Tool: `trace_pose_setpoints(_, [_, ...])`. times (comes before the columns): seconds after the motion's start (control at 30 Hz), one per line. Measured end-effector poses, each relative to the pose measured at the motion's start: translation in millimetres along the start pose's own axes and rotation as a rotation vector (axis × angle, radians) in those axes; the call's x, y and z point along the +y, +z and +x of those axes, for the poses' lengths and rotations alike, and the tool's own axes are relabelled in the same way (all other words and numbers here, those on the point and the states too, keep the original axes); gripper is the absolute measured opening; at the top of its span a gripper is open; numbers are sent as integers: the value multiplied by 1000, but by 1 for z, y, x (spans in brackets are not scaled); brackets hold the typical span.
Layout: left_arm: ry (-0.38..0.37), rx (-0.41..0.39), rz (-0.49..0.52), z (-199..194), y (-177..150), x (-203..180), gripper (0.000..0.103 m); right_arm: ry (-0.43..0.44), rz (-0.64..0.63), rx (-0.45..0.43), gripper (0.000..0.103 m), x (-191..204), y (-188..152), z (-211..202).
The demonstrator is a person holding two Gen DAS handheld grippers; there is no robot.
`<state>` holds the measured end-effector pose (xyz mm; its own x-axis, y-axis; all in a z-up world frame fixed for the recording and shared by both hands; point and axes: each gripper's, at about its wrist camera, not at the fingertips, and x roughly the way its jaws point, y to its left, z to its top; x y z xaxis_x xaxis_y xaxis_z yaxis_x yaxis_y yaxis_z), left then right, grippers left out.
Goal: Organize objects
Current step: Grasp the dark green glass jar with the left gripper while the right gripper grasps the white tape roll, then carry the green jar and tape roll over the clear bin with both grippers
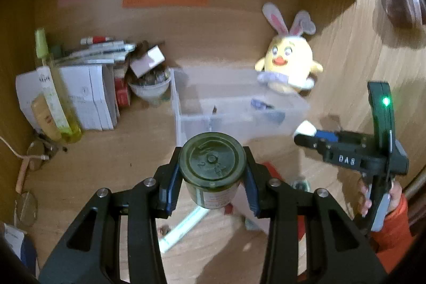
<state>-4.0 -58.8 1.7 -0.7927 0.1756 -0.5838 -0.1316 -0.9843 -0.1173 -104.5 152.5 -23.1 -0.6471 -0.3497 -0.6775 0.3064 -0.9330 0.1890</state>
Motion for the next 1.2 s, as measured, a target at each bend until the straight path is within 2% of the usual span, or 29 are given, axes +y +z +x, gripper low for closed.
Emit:
trace_pose_setpoints(0.3, [14, -72, -4, 6, 35, -5, 41, 4, -15, -77, 36, -1, 19, -20])
trace_pose_setpoints(0.7, [0, -128, -23, 12, 67, -15, 41, 0, -14, -152, 36, -10, 47, -35])
trace_pose_setpoints(0.9, [21, -142, -33, 24, 81, -16, 41, 2, -18, -177, 36, -14, 59, -34])
trace_pose_setpoints(1.0, [9, -134, -45, 30, 86, -15, 41, -1, -18, -185, 36, -17, 65, -30])
trace_pose_setpoints(1.2, [14, -132, -44, 43, 96, -19, 41, -17, -13, -165, 36, -26, 74, -13])
